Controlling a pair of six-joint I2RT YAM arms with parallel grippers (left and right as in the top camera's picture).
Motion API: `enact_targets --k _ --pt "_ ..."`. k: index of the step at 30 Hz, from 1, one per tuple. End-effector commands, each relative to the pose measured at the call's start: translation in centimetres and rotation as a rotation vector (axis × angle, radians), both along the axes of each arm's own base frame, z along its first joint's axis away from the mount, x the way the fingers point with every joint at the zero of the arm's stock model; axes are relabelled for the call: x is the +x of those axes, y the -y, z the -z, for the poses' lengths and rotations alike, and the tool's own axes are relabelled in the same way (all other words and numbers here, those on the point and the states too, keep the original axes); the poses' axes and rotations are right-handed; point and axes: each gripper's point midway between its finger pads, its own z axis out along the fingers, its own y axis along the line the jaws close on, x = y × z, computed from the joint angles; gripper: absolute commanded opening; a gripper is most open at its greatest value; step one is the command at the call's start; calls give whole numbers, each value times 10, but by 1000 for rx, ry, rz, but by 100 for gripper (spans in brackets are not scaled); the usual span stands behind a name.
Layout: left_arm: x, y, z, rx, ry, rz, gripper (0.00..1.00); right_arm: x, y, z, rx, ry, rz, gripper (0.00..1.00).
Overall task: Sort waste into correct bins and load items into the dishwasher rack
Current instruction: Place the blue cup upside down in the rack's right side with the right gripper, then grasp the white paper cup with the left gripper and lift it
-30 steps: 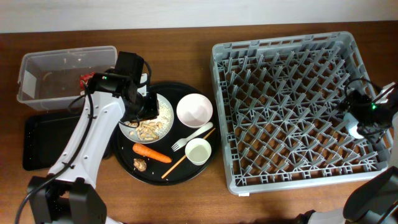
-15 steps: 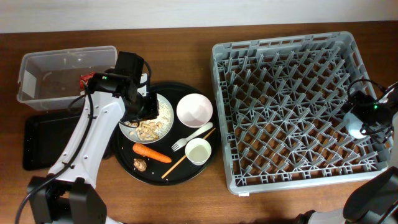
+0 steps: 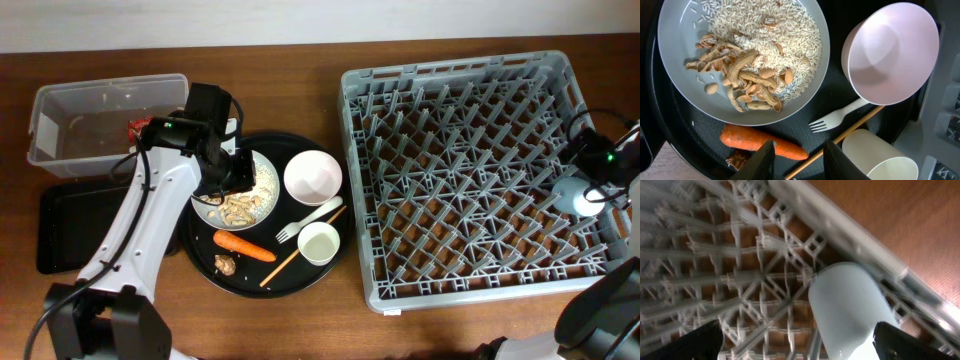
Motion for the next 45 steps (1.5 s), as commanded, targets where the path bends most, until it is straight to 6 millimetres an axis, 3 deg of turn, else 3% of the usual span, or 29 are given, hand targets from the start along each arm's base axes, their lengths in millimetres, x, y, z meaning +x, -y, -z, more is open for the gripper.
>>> enact_targets --k 1,3,7,11,12,14,15,19,23,27,31,41,43,44,45 --pt "1 -2 1 9 0 9 32 10 9 -9 -17 48 37 99" --pt "1 -2 1 9 0 9 31 11 5 -9 4 56 24 99" --pt "1 -2 1 10 0 10 32 15 -28 -28 123 135 -70 99" --pt "1 -2 1 10 1 10 33 1 -82 -60 182 180 -276 99" --pt "1 -2 1 10 1 10 40 -5 -95 -65 176 166 -325 99" --pt "1 -2 1 10 0 10 44 -20 -133 -71 173 120 -455 99" --pt "1 -2 1 10 0 10 49 -25 -156 -73 177 97 -532 99" --pt "-4 10 1 -15 -14 38 50 -39 -225 -66 220 5 -731 99" --pt "-21 33 2 -24 -54 109 51 -50 -259 -58 167 -86 -825 99" --pt "-38 57 8 -15 -79 191 51 -57 -275 -54 128 -127 -888 99" --pt "-59 79 27 -4 -109 269 51 -58 -277 -54 127 -133 -896 99" --pt "-89 101 71 -16 -155 296 47 -60 -277 -53 130 -141 -895 99" --pt "-92 99 76 -13 -167 285 29 -60 -277 -53 130 -141 -895 99" --pt "-92 98 77 -13 -167 285 12 -60 -277 -53 130 -141 -895 99" --pt "-90 100 76 -17 -158 285 1 -60 -277 -53 130 -141 -895 99"
